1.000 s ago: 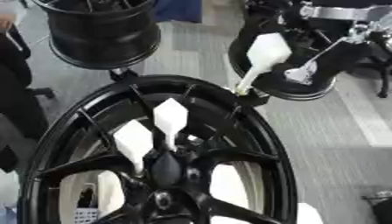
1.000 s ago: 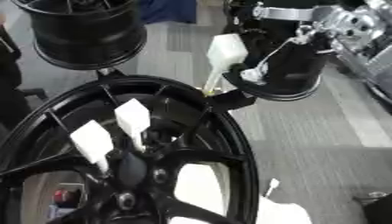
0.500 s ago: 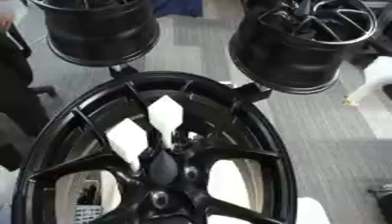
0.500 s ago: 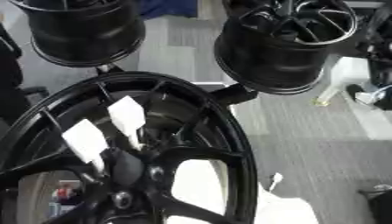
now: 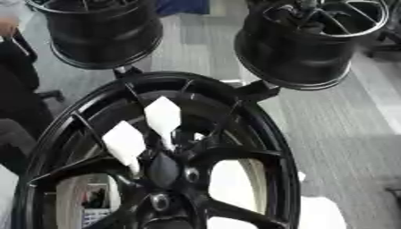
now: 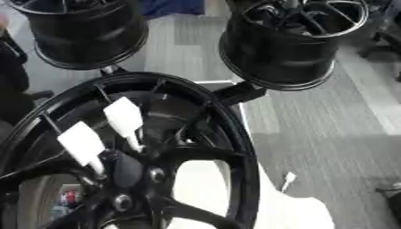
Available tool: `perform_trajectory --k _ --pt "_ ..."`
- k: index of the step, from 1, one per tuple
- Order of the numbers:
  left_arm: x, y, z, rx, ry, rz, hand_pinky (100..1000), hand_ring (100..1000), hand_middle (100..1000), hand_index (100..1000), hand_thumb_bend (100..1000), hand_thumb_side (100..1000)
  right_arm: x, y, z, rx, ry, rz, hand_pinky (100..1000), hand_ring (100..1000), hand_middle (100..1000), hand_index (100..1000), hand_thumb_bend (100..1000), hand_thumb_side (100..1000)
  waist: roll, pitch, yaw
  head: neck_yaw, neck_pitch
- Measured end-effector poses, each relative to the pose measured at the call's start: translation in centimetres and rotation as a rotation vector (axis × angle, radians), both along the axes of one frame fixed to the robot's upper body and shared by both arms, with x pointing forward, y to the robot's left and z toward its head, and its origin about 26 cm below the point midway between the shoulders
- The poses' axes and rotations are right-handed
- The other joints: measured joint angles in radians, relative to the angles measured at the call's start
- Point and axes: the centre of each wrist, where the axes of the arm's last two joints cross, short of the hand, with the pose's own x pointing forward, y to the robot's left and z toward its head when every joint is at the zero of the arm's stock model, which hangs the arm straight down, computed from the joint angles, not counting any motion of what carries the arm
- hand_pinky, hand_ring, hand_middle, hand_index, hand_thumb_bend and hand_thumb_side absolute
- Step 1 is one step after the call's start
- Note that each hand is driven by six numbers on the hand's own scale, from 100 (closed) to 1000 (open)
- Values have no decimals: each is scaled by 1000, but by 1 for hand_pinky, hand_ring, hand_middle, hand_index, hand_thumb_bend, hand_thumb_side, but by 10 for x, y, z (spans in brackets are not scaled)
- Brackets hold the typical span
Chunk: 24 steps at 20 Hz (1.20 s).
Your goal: Pull the pin out of the wheel hub.
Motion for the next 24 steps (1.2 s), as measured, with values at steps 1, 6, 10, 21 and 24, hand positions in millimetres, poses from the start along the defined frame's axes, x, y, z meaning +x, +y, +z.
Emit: perform_trajectory --k 1,6,10,21,24 --pt "0 0 0 0 0 1 821 769 679 813 100 662 -1 -4 -1 1 5 -12 886 885 835 837 100 100 2 0 -2 0 0" --pt "-1 1 -1 -1 0 5 821 769 679 813 100 661 -3 -10 -3 12 -8 -36 881 875 818 827 100 100 8 -2 -9 1 8" --pt "-1 1 -1 0 1 6 821 769 679 813 100 663 -4 -10 -3 15 -31 -49 877 868 806 823 100 100 8 -2 -11 1 8" --pt "-1 1 -1 2 2 7 822 769 680 813 100 663 -5 -10 -6 -7 -63 -141 915 939 891 835 271 328 1 -2 -12 0 8" --pt "-1 1 -1 2 3 7 822 769 680 813 100 662 -4 -9 -7 -18 -77 -187 914 934 886 827 271 329 1 -2 -12 0 8"
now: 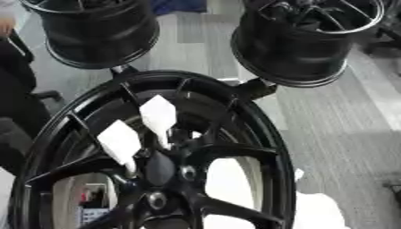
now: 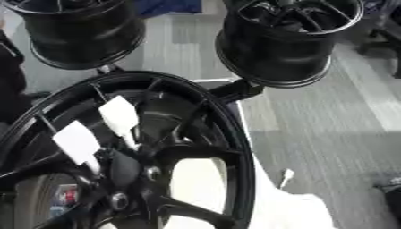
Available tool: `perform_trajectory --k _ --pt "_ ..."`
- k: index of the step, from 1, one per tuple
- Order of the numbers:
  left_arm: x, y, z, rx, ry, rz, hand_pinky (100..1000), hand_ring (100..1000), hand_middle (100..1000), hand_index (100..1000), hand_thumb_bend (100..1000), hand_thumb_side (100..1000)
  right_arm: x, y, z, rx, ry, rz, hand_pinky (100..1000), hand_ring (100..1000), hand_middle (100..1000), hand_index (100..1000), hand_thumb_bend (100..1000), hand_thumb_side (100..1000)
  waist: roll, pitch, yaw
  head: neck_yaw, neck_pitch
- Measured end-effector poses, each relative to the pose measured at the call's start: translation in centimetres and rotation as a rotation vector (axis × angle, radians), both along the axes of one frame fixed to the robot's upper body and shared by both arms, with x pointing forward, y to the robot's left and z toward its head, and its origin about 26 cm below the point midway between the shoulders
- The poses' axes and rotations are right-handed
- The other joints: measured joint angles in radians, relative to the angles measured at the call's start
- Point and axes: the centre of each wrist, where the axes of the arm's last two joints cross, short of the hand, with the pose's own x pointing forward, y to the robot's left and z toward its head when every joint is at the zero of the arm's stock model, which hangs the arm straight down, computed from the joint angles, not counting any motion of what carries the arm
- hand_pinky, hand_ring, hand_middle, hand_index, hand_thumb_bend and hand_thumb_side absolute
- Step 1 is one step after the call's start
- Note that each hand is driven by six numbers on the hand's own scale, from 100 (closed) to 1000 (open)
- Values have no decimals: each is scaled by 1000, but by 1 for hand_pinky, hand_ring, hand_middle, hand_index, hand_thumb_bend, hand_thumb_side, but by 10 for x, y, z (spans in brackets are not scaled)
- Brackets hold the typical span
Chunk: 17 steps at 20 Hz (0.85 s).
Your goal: Pull the pin out of the wheel hub.
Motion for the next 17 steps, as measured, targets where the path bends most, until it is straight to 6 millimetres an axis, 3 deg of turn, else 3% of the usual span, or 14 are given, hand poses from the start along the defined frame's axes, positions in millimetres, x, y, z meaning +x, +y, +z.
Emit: perform_trajectory --k 3,4,5,6,7,11,17 --pt "0 0 0 0 0 0 822 769 680 813 100 664 0 1 0 -4 -6 -18 912 932 881 827 268 313 0 0 0 0 0" --pt "0 0 0 0 0 0 822 769 680 813 100 665 0 2 0 -4 -7 -21 909 929 877 827 252 295 0 0 0 0 0" --pt "0 0 0 0 0 0 822 769 680 813 100 665 0 2 0 -4 -8 -23 901 920 868 827 233 223 0 0 0 0 0" --pt "0 0 0 0 0 0 822 769 680 813 100 665 0 2 0 -3 -9 -25 901 920 868 827 233 223 0 0 0 0 0" --pt "0 0 0 0 0 0 822 769 680 813 100 666 0 2 0 -1 -13 -25 869 874 813 819 100 100 0 0 0 0 0" --pt "0 0 0 0 0 -1 822 768 680 812 100 665 1 7 1 40 -79 5 833 793 725 786 100 110 0 0 -1 0 0" --pt "0 0 0 1 0 -1 822 768 680 813 100 663 2 20 5 70 -174 69 834 790 719 785 100 100 0 0 0 -3 0"
